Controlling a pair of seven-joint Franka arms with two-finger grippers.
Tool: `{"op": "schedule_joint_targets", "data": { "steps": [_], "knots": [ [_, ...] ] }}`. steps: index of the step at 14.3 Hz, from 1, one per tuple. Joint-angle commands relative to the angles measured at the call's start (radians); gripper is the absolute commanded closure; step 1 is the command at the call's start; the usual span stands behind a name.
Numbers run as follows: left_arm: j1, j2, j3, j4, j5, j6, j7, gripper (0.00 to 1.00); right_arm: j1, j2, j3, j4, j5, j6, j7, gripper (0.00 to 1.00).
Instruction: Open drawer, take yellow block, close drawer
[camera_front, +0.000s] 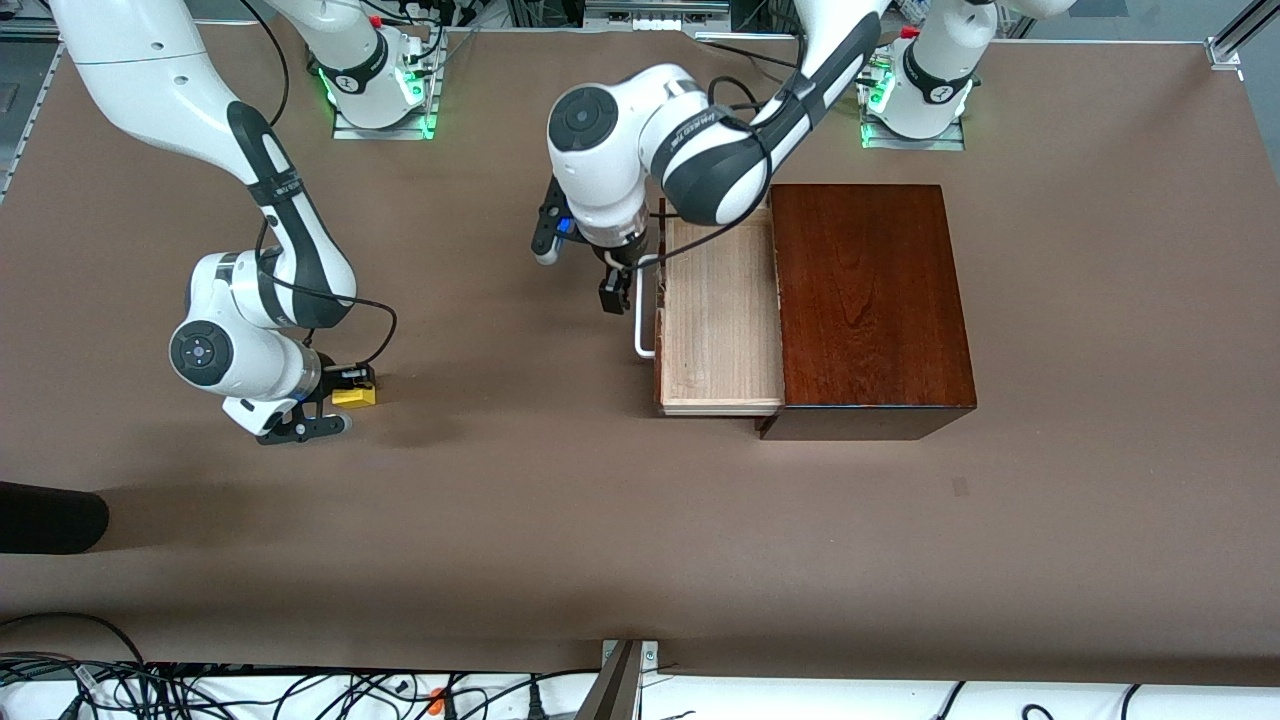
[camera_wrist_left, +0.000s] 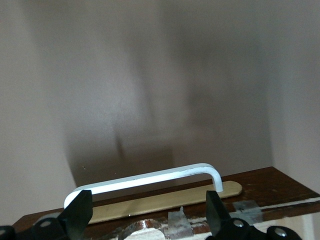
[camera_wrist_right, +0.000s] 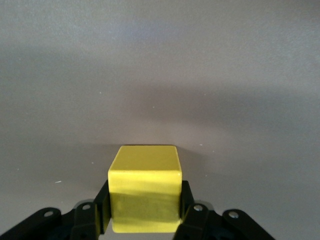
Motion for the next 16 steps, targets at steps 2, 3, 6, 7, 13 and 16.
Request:
{"op": "schedule_joint_targets", "data": {
  "steps": [2, 3, 6, 7, 13, 16],
  "knots": [
    [0.001, 0.04, 0.002, 0.036, 0.033, -0.008, 0.019, 0.0, -0.01, -0.019, 0.004, -0.018, -0.002, 0.023, 0.007, 0.0],
    [0.001, 0.047, 0.002, 0.036, 0.033, -0.008, 0.017, 0.0, -0.01, -0.041, 0.004, -0.018, -0.002, 0.022, 0.004, 0.0],
    [-0.008, 0.072, 0.002, 0.036, 0.033, -0.008, 0.004, 0.0, -0.009, -0.174, 0.004, -0.005, -0.006, -0.021, -0.007, 0.0],
    [0.0, 0.074, 0.004, 0.035, 0.033, -0.008, -0.004, 0.0, -0.009, -0.224, 0.005, 0.002, -0.003, -0.07, -0.007, 0.0],
    [0.055, 0.046, 0.015, 0.03, 0.05, -0.098, 0.002, 0.0, -0.004, -0.478, 0.022, 0.1, 0.01, -0.395, 0.007, 0.0],
    [0.085, 0.028, 0.013, 0.028, 0.062, -0.166, 0.007, 0.0, -0.003, -0.49, 0.023, 0.256, 0.029, -0.648, 0.051, 0.0]
  ]
}}
